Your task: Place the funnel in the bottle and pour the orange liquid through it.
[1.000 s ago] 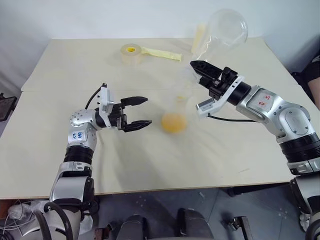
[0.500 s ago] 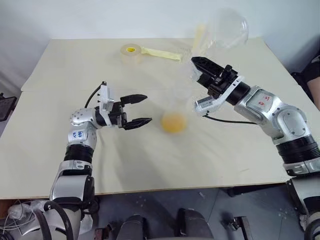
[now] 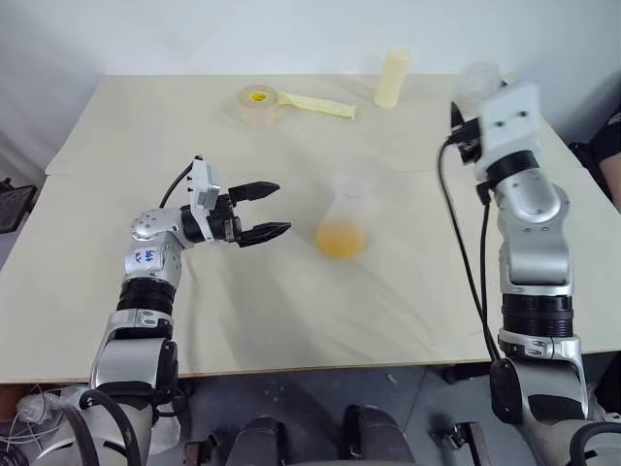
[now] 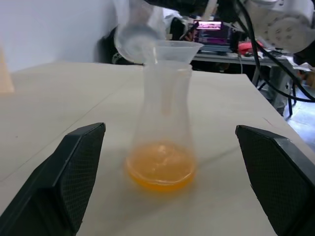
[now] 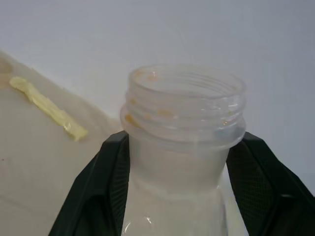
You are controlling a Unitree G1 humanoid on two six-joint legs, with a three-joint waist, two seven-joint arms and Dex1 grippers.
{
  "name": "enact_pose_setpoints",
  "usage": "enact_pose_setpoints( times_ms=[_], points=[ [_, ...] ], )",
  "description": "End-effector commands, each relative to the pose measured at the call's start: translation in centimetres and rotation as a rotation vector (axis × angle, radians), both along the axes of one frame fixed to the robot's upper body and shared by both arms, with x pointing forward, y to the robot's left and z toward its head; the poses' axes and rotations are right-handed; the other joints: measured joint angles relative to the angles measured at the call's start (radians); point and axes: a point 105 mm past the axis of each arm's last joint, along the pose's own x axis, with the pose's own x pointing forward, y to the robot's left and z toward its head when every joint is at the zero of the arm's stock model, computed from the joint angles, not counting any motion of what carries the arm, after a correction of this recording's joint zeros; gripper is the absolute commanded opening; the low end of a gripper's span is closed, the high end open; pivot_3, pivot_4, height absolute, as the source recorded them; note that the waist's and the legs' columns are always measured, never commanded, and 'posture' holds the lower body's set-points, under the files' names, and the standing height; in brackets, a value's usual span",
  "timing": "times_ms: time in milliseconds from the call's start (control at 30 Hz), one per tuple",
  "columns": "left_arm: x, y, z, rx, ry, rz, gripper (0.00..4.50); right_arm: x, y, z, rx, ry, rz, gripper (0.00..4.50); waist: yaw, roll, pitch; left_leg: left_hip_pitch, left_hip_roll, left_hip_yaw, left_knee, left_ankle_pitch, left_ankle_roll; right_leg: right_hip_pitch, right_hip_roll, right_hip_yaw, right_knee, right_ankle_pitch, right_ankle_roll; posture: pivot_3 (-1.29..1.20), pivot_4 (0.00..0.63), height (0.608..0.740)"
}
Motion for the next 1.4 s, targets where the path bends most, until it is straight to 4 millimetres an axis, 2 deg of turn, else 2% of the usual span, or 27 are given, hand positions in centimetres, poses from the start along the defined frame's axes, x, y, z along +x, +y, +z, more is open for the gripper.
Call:
enact_pose_setpoints(
  times_ms=[33,200,300,433,600,633,667,767,1033,1133,1200,1267,1300,1367,1400],
  points=[
    [0.3,-0.2,1.3,0.011,0.005,0.022,4.50,-1.0,-2.9,0.2,0.163,-0.017,-0.002,2.44,-0.003,0.000,0.000,0.000,0.000,0.000,0.000,0.000,0.000,0.000,0.000,0.000,0.000,0.000,0.000,0.00,0.150,0.740],
    [0.3,-0.2,1.1,0.022,0.045,0.031,4.50,-1.1,-4.5,-2.4,0.286,0.034,0.003,2.44,-0.006,0.000,0.000,0.001,0.000,0.003,-0.002,0.000,0.000,-0.002,0.000,0.001,0.000,0.000,0.000,0.00,0.150,0.740],
    [0.7,0.0,0.9,0.033,0.068,0.086,4.50,-1.0,-4.4,-4.1,0.251,0.079,0.002,2.44,-0.006,0.000,0.000,0.002,0.001,0.004,-0.002,0.000,0.000,-0.001,0.000,0.001,0.000,0.000,0.000,0.00,0.150,0.740],
    [0.9,0.2,0.5,0.058,0.079,0.127,4.50,-1.2,-4.0,-4.9,0.254,0.087,0.007,2.44,-0.004,0.000,0.000,0.002,0.000,0.004,-0.001,0.000,0.000,-0.002,0.000,0.002,0.000,0.000,0.000,0.00,0.150,0.740],
    [-0.3,0.1,0.8,0.039,0.049,0.053,4.50,-1.4,-3.8,-5.1,0.213,0.084,-0.006,4.04,-0.004,0.000,0.000,0.002,0.000,0.004,-0.001,0.000,0.000,-0.001,0.000,0.002,0.000,0.000,0.000,0.00,0.150,0.740],
    [-0.3,0.2,0.6,0.049,0.058,0.058,4.50,-1.4,-3.7,-5.0,0.203,0.080,0.000,4.35,-0.004,0.000,0.000,0.002,0.000,0.004,-0.001,0.000,0.000,-0.001,0.000,0.002,0.000,0.000,0.000,0.00,0.150,0.740],
    [-0.2,0.3,0.4,0.060,0.064,0.072,4.50,-1.6,-3.5,-4.8,0.192,0.075,0.009,4.43,-0.004,0.000,0.000,0.002,0.000,0.004,-0.001,0.000,0.000,-0.001,0.000,0.002,0.000,0.000,0.000,0.00,0.150,0.740],
    [-0.3,0.5,0.4,0.060,0.065,0.075,4.50,-1.9,-3.2,-3.7,0.170,0.040,0.027,4.43,-0.003,0.000,0.000,0.002,0.000,0.004,-0.001,0.000,0.000,-0.002,0.000,0.002,0.000,0.000,0.000,0.00,0.150,0.740],
    [-1.3,0.5,0.7,0.043,0.041,0.021,4.50,-3.3,-2.4,1.7,0.096,-0.104,0.116,4.43,-0.003,0.000,0.000,0.002,0.000,0.004,-0.001,0.000,0.000,-0.001,0.000,0.002,0.000,0.000,0.000,0.00,0.150,0.740],
    [-1.9,0.8,0.5,0.052,0.042,-0.005,4.50,-4.2,-0.9,3.4,0.064,-0.119,0.245,4.43,-0.003,0.000,0.000,0.002,0.000,0.004,-0.001,0.000,0.000,-0.002,0.000,0.002,0.000,0.000,0.000,0.00,0.150,0.740],
    [-2.3,1.2,0.5,0.061,0.034,-0.017,4.50,-5.3,0.6,3.6,-0.004,-0.099,0.346,4.43,-0.001,0.000,0.000,0.002,0.000,0.004,-0.001,0.000,0.000,-0.001,0.000,0.001,0.000,0.000,0.000,0.00,0.150,0.740],
    [-2.6,1.6,0.4,0.074,0.031,-0.024,4.50,-6.3,1.7,3.1,-0.062,-0.066,0.431,4.43,-0.001,0.000,0.000,0.002,0.000,0.004,-0.001,0.000,0.000,-0.001,0.000,0.001,0.000,0.000,0.000,0.00,0.150,0.740],
    [-2.8,1.9,0.1,0.092,0.029,-0.024,4.50,-7.1,2.5,2.3,-0.097,-0.019,0.520,4.43,0.002,0.000,0.000,0.002,0.000,0.004,-0.001,0.000,0.000,-0.001,0.000,0.001,0.000,0.000,0.000,0.00,0.150,0.740],
    [-3.3,3.1,-0.9,0.169,0.018,-0.025,4.50,-9.6,4.0,-0.8,-0.214,0.127,0.701,4.43,0.007,0.000,0.000,0.002,0.000,0.003,-0.001,0.000,0.000,-0.001,0.000,0.001,0.000,0.000,0.000,0.00,0.150,0.740],
    [-3.3,3.6,-1.2,0.187,0.024,-0.018,4.50,-10.4,4.1,-2.3,-0.254,0.199,0.749,4.43,0.010,0.000,0.000,0.001,0.000,0.003,-0.001,0.000,0.000,-0.001,0.000,0.001,-0.001,0.000,0.000,0.00,0.150,0.740]
  ],
)
